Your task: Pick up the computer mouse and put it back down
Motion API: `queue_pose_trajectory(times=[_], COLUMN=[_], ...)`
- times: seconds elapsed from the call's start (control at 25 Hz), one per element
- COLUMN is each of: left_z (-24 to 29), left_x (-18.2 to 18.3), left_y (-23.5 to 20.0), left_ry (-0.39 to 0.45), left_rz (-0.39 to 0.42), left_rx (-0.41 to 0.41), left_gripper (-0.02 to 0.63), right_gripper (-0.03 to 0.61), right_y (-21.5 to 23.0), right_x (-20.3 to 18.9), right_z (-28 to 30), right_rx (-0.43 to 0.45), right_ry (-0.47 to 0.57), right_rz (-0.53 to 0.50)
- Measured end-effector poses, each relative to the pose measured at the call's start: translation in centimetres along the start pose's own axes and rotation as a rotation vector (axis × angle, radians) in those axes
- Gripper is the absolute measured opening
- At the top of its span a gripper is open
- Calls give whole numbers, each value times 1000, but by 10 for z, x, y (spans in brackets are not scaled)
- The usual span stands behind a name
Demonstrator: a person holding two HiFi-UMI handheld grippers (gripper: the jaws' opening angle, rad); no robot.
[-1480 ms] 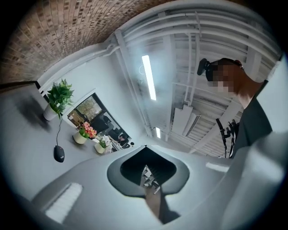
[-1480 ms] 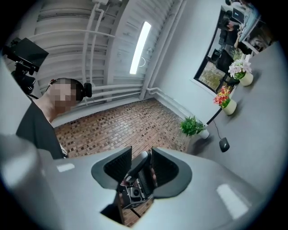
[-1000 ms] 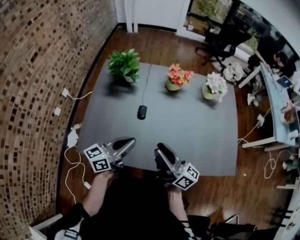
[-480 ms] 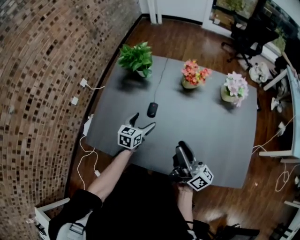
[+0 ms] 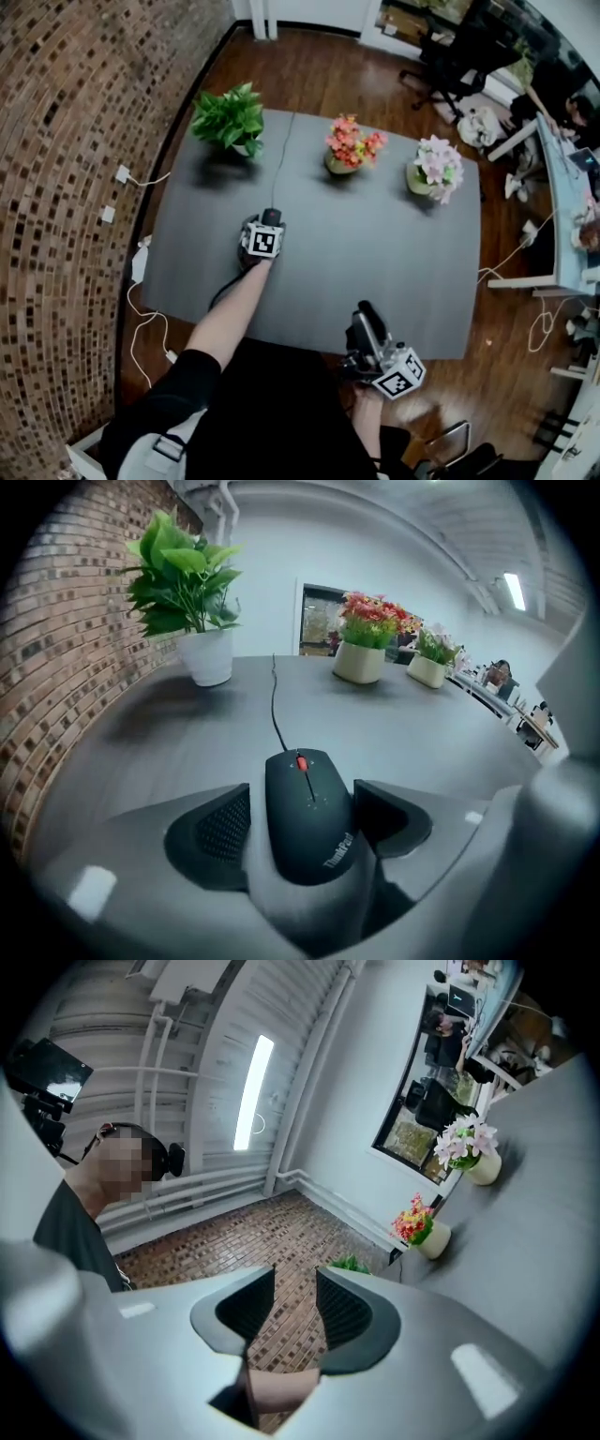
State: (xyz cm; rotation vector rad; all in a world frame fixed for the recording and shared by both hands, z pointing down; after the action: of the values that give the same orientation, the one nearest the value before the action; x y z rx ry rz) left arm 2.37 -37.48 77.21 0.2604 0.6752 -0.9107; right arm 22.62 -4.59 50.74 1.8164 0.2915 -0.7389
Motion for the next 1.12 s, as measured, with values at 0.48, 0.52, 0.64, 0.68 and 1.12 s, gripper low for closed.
queue_pose_trajectory(times=[0.48, 0.52, 0.64, 0.68, 1.12], left_z=[-141, -168, -248, -273, -419], left_x=[65, 74, 99, 107, 158], left_y=[15, 17, 17, 15, 19], left_ry=[447, 544, 759, 808, 976], left_rz=[-906, -1026, -1138, -1115, -812], left_rx=[-1080, -1235, -1531, -1583, -1763], left_gripper=[284, 284, 284, 284, 284], right_gripper=[135, 133, 133, 133, 134], right_y=[-17, -18, -21, -22, -23], right_x=[-22, -24, -25, -25, -39], right_z=[42, 46, 59, 64, 82], right_rx=[81, 94, 131, 143, 201], right_ry=[-30, -37, -57, -60, -66], right_rz=[40, 45, 48, 49, 84])
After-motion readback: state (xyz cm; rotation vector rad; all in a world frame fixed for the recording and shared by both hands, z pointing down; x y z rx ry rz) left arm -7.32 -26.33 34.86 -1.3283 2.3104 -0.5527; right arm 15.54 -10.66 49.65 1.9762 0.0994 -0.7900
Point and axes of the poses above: the fingertips, and each gripper's own axes: z forward along the fingers, y to its right, x out of its top, the point moved 8 cm from there along -z, backward along the fingers, and after that the axes turned 4 degrees about -x, right-handed, at the moved point
